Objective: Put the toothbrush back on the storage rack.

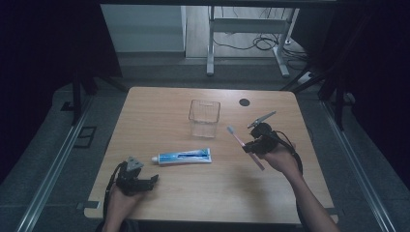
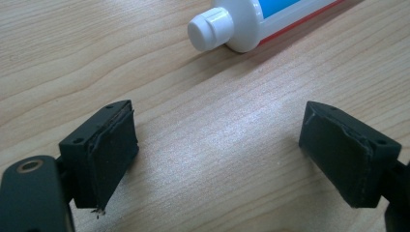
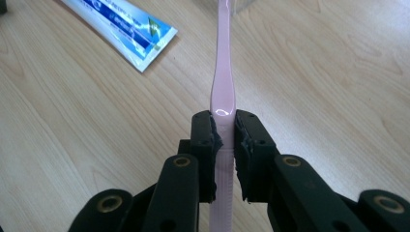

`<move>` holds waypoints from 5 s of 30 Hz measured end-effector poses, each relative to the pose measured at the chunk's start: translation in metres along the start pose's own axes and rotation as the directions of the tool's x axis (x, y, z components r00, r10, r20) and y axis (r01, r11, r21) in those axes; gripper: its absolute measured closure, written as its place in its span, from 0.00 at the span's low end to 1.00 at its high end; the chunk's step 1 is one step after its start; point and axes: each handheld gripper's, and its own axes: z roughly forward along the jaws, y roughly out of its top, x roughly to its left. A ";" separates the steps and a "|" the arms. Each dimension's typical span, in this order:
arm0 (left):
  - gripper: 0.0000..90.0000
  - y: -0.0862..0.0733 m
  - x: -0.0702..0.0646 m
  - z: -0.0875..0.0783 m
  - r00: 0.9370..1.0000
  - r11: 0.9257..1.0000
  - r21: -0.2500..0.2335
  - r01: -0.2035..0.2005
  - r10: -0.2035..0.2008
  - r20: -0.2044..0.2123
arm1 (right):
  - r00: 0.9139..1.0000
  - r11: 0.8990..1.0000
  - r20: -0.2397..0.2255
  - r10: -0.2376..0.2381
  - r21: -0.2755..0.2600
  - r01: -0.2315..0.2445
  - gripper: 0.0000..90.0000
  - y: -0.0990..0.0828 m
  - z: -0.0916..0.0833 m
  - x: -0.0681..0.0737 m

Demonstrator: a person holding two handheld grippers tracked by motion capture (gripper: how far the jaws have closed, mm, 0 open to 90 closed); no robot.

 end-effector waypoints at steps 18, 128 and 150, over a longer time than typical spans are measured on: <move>0.15 0.000 0.000 0.000 1.000 1.000 0.000 -0.003 0.003 0.000 | 1.000 0.996 -0.008 -0.005 -0.086 0.004 0.87 0.033 -0.002 0.002; 0.15 0.000 0.000 0.000 1.000 1.000 -0.001 -0.003 0.003 0.000 | 0.996 0.913 0.077 0.042 -0.408 -0.007 0.87 0.164 0.083 -0.013; 0.15 0.000 0.000 0.000 1.000 1.000 -0.001 -0.003 0.003 -0.001 | 0.997 0.945 0.055 0.057 -0.325 -0.036 0.87 0.144 0.111 -0.016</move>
